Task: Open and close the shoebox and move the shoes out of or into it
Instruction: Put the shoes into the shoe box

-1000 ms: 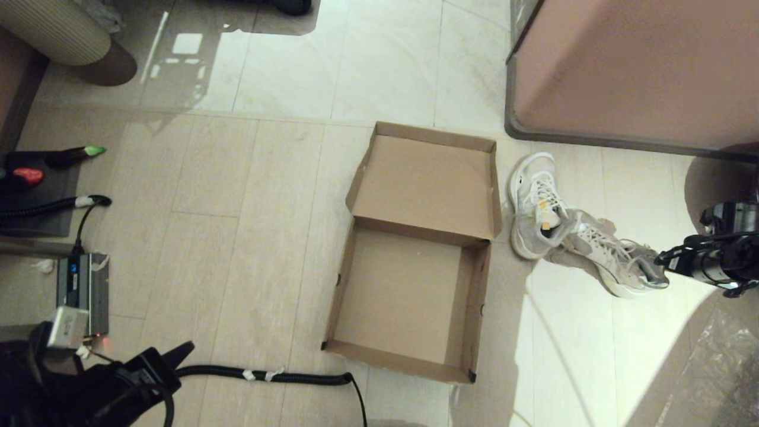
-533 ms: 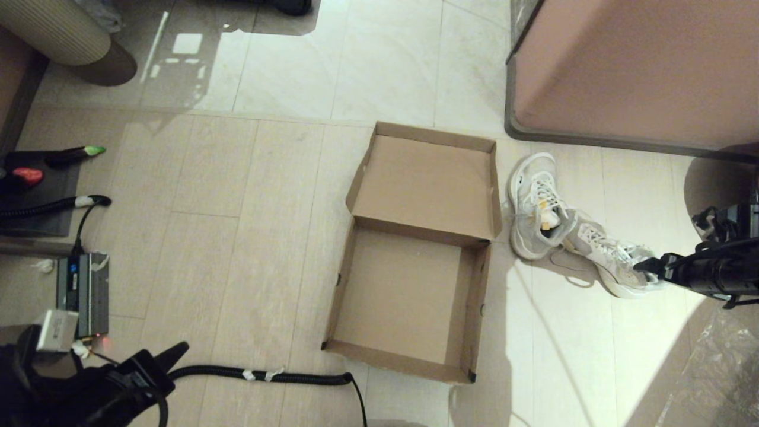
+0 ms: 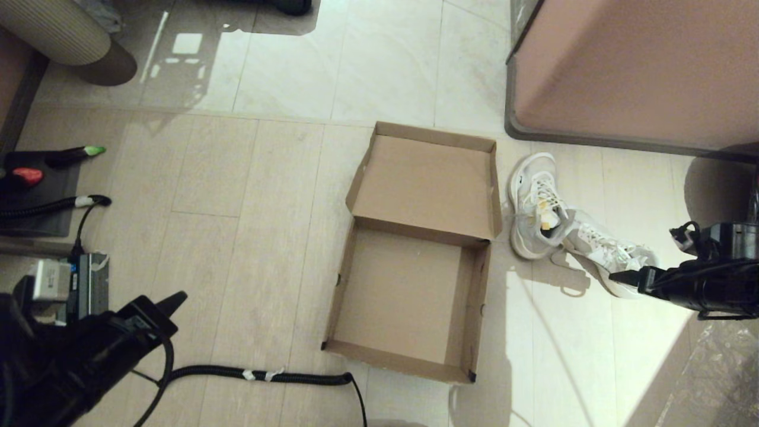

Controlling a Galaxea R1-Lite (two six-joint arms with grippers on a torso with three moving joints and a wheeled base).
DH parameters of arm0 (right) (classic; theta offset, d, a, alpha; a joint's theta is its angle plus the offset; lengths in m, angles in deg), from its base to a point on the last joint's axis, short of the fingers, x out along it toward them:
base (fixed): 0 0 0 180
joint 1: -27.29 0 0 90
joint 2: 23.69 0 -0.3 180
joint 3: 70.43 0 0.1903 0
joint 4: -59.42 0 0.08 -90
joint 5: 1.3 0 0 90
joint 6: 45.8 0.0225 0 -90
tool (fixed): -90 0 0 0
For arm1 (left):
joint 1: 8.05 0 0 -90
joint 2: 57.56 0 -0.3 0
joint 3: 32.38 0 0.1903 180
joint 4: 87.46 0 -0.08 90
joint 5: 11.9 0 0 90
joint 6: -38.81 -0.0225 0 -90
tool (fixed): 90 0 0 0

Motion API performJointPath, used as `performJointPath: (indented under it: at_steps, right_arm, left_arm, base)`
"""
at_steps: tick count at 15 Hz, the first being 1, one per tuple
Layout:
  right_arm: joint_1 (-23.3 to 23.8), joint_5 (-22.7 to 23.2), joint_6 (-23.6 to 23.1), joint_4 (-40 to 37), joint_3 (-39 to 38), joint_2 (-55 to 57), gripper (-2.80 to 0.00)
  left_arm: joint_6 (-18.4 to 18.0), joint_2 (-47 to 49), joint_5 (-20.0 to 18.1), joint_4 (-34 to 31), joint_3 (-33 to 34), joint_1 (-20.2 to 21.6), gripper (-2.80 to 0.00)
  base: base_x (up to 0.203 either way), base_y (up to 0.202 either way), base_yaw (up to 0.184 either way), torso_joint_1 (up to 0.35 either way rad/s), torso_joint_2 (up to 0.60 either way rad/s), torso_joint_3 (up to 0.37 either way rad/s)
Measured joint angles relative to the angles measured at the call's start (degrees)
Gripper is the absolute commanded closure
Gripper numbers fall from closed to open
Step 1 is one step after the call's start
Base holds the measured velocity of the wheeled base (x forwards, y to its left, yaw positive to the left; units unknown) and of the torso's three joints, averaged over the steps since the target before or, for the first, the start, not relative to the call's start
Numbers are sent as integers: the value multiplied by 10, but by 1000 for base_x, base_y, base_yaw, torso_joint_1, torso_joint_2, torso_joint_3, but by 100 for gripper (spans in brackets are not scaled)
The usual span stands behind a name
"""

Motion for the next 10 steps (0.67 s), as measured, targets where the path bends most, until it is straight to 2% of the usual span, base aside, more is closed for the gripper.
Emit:
performJointPath:
  at_steps: [4,10]
  right_arm:
    - [3,3,-3,53,70,57,-280]
    - [5,0,-21,48,79,105,-280]
  left_arm:
    - [1,34,-1,0,-19,14,0]
    - [4,57,0,0,-13,16,0]
  base:
    - [0,0,0,0,0,0]
    - [0,0,0,0,0,0]
